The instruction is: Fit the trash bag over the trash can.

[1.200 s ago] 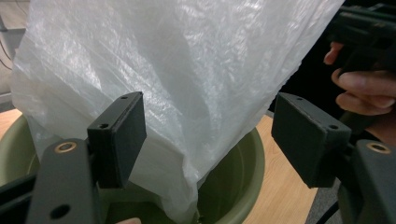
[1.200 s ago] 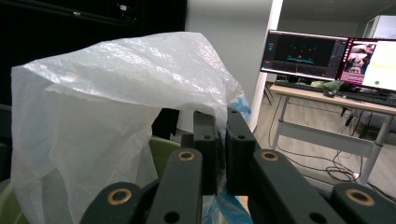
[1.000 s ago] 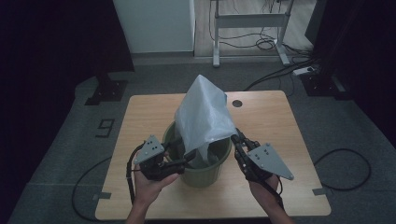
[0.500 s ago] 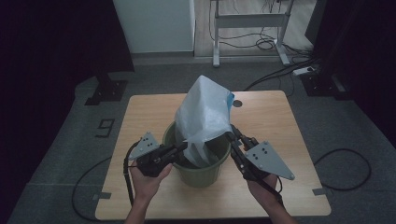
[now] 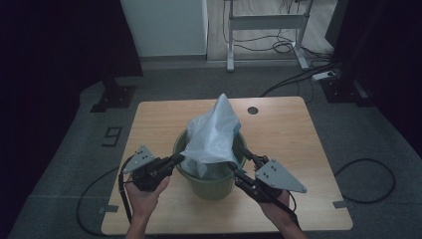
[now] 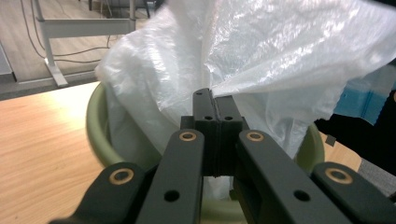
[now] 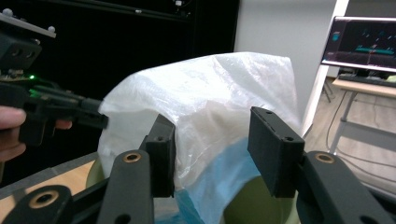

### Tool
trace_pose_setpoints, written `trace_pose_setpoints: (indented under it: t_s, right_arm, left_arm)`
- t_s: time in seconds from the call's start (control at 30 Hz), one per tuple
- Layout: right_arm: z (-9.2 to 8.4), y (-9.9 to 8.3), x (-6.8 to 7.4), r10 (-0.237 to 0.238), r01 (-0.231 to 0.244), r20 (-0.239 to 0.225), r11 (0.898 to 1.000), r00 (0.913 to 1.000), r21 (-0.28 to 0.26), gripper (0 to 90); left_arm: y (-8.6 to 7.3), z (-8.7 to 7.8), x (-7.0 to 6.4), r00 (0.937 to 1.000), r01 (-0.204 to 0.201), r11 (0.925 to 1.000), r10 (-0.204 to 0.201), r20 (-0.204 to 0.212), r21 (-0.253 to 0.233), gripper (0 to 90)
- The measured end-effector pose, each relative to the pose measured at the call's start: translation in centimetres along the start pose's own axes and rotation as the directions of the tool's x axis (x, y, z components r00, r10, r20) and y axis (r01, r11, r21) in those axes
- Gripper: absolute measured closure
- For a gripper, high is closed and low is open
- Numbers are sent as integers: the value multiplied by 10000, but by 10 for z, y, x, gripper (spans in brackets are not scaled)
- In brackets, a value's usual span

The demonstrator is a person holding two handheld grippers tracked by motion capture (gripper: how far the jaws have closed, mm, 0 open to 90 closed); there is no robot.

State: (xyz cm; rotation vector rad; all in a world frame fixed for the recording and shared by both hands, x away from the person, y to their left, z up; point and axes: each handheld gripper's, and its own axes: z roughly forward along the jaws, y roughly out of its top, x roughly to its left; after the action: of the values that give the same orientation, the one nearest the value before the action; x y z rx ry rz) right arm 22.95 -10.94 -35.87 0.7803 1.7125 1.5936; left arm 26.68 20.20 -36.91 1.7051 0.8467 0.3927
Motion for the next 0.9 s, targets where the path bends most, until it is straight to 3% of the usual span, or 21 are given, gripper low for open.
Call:
trace_pose_setpoints:
  t_s: [0.17, 0.23, 0.37, 0.6, 0.9]
  right_arm:
    - [-1, -9, -1, 52, -58, 174, 9995, 9998, 296, 540]
    - [-1, -14, -2, 59, -75, 338, 9988, 9994, 481, 611]
    - [-3, -17, 0, -143, 117, 468, 9984, 9988, 553, 645]
    - [-9, -17, 8, -671, 667, 51, 9963, 9977, 537, 842]
    - [-6, -10, 6, -495, 488, 324, 9986, 9982, 219, 853]
  left_arm:
    - [-5, -4, 3, 9999, 91, 10000, -91, -76, -9, 900]
    - [-7, -5, 3, 9999, 92, 9999, -92, -55, 48, 900]
    - [-11, -6, 2, 10000, 49, 9999, -48, -80, 108, 900]
    - [-17, -10, 1, 10000, 91, 9998, -91, 20, 195, 900]
    - [-23, -7, -4, 9997, -5, 9986, -8, 233, 520, 899]
